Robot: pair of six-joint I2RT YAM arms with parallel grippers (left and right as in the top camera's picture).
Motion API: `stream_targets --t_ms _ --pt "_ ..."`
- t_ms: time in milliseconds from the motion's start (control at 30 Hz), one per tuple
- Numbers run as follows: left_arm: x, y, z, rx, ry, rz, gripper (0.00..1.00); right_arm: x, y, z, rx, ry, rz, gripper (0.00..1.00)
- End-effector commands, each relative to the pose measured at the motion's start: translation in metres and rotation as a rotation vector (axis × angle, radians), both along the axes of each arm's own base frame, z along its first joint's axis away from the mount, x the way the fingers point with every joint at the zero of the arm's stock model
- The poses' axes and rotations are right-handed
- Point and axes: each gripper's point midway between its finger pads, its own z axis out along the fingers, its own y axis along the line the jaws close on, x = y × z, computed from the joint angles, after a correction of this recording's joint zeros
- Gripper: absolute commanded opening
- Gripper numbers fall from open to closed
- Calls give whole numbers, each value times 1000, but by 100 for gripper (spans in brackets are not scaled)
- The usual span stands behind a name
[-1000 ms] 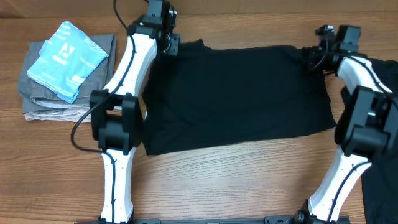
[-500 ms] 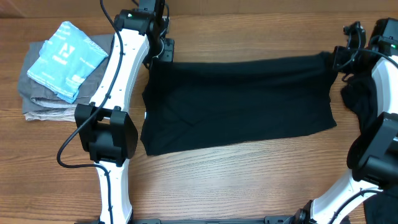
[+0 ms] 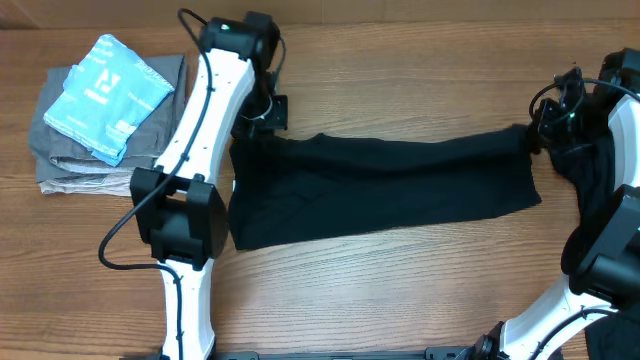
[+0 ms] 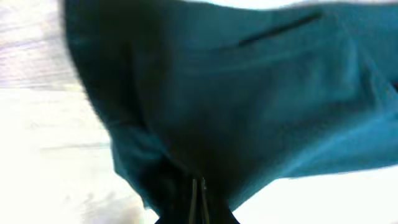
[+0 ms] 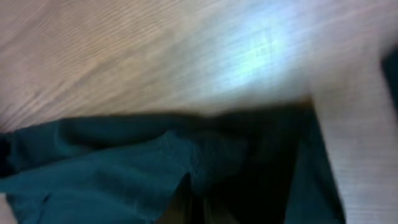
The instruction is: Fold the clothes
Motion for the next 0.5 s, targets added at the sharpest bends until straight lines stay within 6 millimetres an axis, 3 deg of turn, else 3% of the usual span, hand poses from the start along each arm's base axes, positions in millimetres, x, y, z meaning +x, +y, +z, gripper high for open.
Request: stream_targets --t_ms 0,133,233,333,467 --pt "-17 -17 22 -22 6 15 4 -12 -8 16 -41 37 -77 4" --pt "-30 -18 20 28 43 8 4 -23 -9 13 -54 88 -80 4" --pt "-36 -18 14 36 74 26 4 -33 -22 8 -126 150 -141 4" --pt "-47 -14 1 58 131 30 4 -39 -33 6 -187 185 -169 4" --pt "-69 -5 -20 102 235 32 4 -45 -30 5 -179 211 -166 4"
